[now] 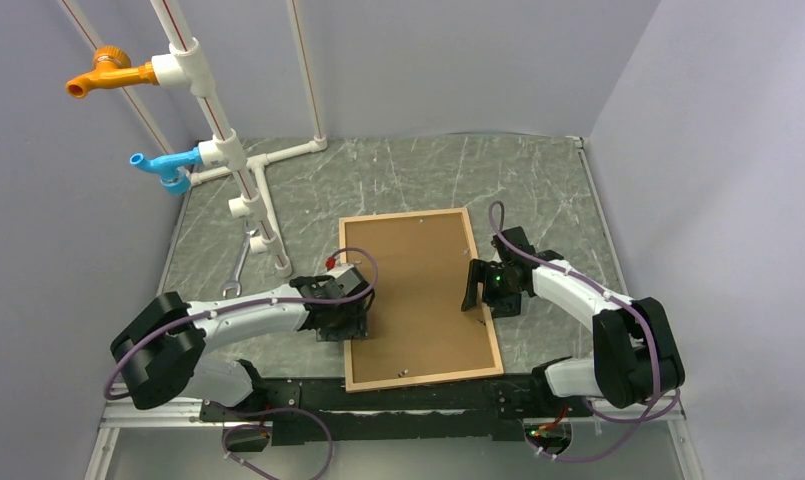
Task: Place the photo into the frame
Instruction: Install the photo frame at the center of the board.
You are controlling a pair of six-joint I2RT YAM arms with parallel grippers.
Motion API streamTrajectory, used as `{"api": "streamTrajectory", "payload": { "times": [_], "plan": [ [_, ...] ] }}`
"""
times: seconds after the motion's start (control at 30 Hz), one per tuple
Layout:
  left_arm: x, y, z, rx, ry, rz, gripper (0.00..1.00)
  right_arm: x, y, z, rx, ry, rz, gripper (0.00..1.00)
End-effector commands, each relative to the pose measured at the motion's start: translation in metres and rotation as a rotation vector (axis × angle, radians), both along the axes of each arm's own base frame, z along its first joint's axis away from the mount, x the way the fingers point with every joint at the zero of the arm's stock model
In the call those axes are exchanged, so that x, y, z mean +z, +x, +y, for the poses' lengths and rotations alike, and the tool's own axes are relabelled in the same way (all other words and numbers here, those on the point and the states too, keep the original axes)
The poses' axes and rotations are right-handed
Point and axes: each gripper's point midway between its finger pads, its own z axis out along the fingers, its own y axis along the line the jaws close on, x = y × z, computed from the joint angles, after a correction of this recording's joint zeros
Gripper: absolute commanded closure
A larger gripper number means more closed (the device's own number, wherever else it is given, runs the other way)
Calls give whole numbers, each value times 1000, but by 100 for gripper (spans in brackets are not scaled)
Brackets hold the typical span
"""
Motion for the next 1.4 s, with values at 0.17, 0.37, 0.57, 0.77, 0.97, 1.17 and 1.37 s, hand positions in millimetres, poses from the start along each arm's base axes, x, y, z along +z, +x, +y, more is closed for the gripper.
{"api": "streamTrajectory", "payload": {
  "times": [0.17, 0.37, 0.57, 0.77, 0.97, 1.17, 1.37],
  "plan": [
    [4, 5, -14, -3, -20, -29, 33, 1, 9, 3, 5, 8, -30, 21],
    [-5, 7, -8, 15, 41, -16, 38, 0, 9, 4, 6, 13, -29, 21],
    [-17, 5, -2, 16, 66, -8, 63, 0, 8, 5, 8, 17, -28, 21],
    [-22, 4, -2, -3, 77, 1, 87, 0, 8, 5, 8, 19, -28, 21],
    [-13, 8, -18, -46, 6, -21, 97, 0, 8, 4, 7, 14, -26, 21],
    [9, 11, -32, -71, -107, -62, 39, 0, 7, 4, 7, 13, -21, 21],
    [26, 18, -42, -79, -227, -87, 23, 1, 6, 7, 11, 28, -19, 21]
  ]
}}
